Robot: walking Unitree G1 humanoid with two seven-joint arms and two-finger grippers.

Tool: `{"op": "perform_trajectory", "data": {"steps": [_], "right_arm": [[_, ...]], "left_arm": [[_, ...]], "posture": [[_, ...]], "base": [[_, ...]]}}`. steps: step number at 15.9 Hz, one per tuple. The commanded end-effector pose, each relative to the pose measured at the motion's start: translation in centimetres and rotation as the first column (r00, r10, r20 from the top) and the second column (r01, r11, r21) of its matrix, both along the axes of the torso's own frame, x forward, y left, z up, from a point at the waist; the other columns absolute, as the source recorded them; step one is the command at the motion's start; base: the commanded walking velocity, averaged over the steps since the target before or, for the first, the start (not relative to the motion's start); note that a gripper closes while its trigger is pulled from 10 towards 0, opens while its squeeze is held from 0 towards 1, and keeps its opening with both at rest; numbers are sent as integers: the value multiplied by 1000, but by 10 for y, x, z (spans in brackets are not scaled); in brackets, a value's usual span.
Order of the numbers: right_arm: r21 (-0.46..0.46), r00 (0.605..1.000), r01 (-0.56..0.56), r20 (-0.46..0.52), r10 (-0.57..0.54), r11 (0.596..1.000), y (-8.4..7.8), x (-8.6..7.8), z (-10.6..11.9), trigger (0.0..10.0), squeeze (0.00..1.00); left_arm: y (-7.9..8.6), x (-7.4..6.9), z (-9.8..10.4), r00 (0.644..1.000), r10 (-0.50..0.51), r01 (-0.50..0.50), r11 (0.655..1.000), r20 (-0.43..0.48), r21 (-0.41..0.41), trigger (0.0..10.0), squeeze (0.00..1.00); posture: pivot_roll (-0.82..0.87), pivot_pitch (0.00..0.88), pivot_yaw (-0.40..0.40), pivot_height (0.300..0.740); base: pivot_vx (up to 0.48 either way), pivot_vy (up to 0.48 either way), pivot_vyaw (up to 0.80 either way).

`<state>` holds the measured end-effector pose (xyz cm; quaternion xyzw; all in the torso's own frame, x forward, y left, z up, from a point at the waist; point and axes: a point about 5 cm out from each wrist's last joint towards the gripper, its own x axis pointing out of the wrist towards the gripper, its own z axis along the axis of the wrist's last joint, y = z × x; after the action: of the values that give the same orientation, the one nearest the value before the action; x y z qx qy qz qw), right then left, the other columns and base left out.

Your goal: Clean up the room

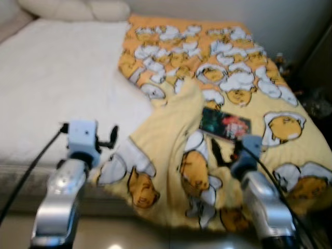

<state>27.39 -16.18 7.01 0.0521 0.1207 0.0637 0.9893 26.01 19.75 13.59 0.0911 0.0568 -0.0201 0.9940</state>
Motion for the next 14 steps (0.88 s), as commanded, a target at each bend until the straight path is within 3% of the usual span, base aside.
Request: {"op": "perform_trajectory", "data": {"steps": [1, 8, 14], "right_arm": [[-19, 1000, 17, -6, -17, 1000, -7, 0, 0, 10000, 0], [-29, 1000, 7, 0, -7, 1000, -7, 0, 2, 10000, 0], [21, 999, -2, -42, 3, 1000, -12, -7, 4, 10000, 0]], "left_arm": [[-6, 2, 3, 999, -31, 31, 1000, 15, -6, 10000, 749], [-6, 4, 3, 999, -40, 39, 999, 15, 7, 10000, 741], [-14, -8, 0, 981, -193, 194, 979, -18, 56, 10000, 643]], "posture": [[33, 0, -38, 740], [32, 0, -38, 740], [33, 0, -34, 740]], "base": [[439, 0, -600], [432, 0, 0], [0, 0, 0]]}}
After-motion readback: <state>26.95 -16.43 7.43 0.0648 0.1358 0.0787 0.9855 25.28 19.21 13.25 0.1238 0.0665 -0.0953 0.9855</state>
